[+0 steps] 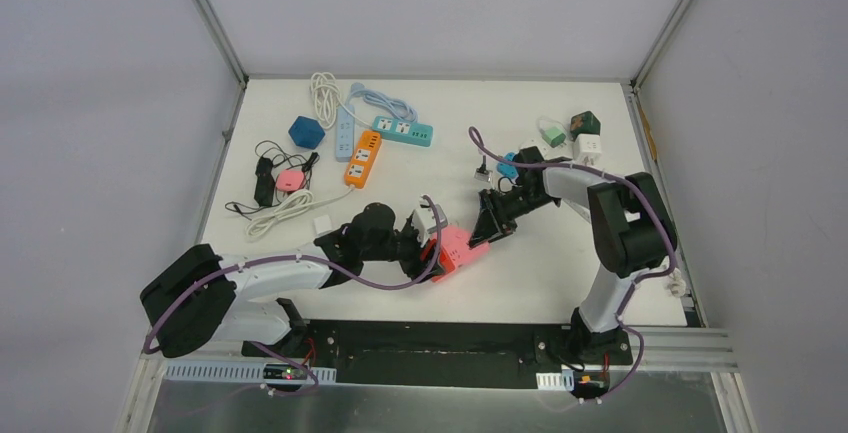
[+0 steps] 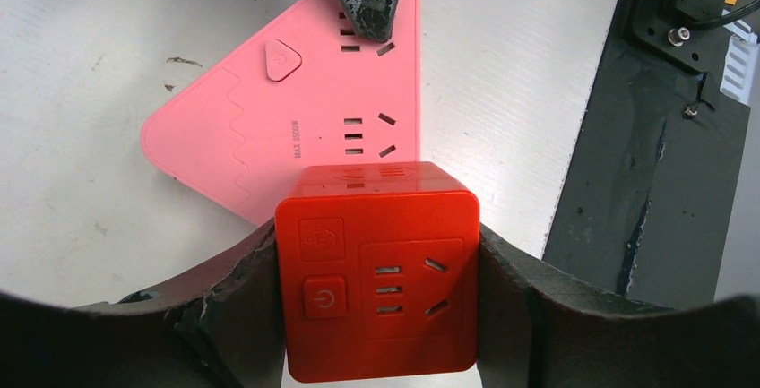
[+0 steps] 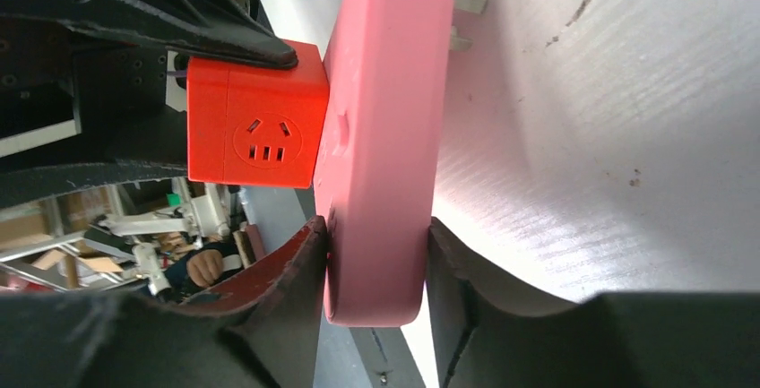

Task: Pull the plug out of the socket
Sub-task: Remove the plug from the socket.

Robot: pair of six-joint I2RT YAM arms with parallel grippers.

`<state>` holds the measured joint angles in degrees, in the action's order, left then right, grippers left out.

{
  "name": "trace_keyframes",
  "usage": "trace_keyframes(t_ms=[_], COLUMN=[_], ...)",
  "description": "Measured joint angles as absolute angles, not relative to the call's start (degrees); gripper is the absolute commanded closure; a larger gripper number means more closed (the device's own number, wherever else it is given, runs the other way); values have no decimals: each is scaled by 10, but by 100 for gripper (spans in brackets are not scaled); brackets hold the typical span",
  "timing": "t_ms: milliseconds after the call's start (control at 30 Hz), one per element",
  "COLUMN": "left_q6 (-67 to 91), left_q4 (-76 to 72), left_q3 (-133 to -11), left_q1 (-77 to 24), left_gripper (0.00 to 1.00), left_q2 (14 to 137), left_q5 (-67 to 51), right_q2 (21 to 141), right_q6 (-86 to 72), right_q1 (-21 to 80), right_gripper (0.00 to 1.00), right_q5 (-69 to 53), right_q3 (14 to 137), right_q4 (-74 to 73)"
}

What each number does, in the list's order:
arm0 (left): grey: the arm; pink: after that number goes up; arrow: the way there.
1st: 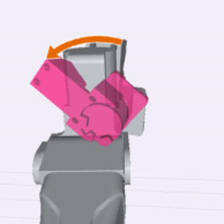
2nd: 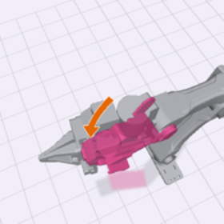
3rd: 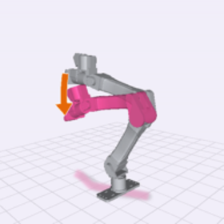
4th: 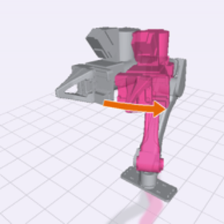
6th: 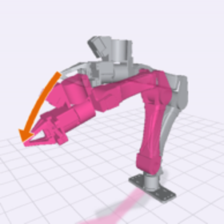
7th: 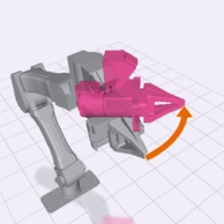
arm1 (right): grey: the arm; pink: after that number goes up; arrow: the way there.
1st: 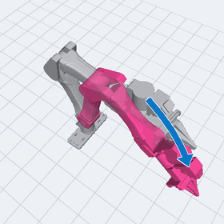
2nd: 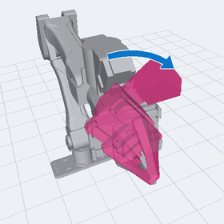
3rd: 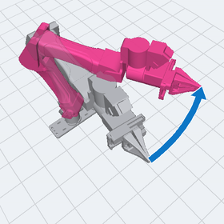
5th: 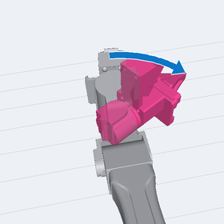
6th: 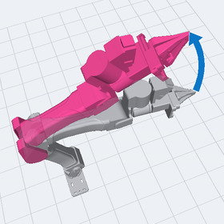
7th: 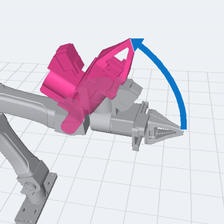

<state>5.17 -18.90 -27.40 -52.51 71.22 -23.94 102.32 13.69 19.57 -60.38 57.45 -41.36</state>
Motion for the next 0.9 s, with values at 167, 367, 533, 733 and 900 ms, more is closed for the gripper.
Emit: trace_keyframes(t_ms=[167,367,533,733,900], left_q6=[44,35,46,65,5], left_q4=[-185,-183,-180,-180,-121], left_q3=[-274,-274,-274,-279,-308], left_q1=[-525,-525,-525,-535,-590], left_gripper=[100,100,100,100,100], left_q2=[711,710,697,701,702], left_q5=[-239,-238,-227,-211,-130], right_q2=[1041,1061,1058,1050,1050], right_q6=[117,121,116,103,107], right_q1=[192,190,190,186,186], right_gripper=[100,100,100,100,100], right_q5=[-613,-622,-623,-621,-617], right_q3=[580,600,602,602,601], right_q4=[-414,-427,-427,-421,-423])
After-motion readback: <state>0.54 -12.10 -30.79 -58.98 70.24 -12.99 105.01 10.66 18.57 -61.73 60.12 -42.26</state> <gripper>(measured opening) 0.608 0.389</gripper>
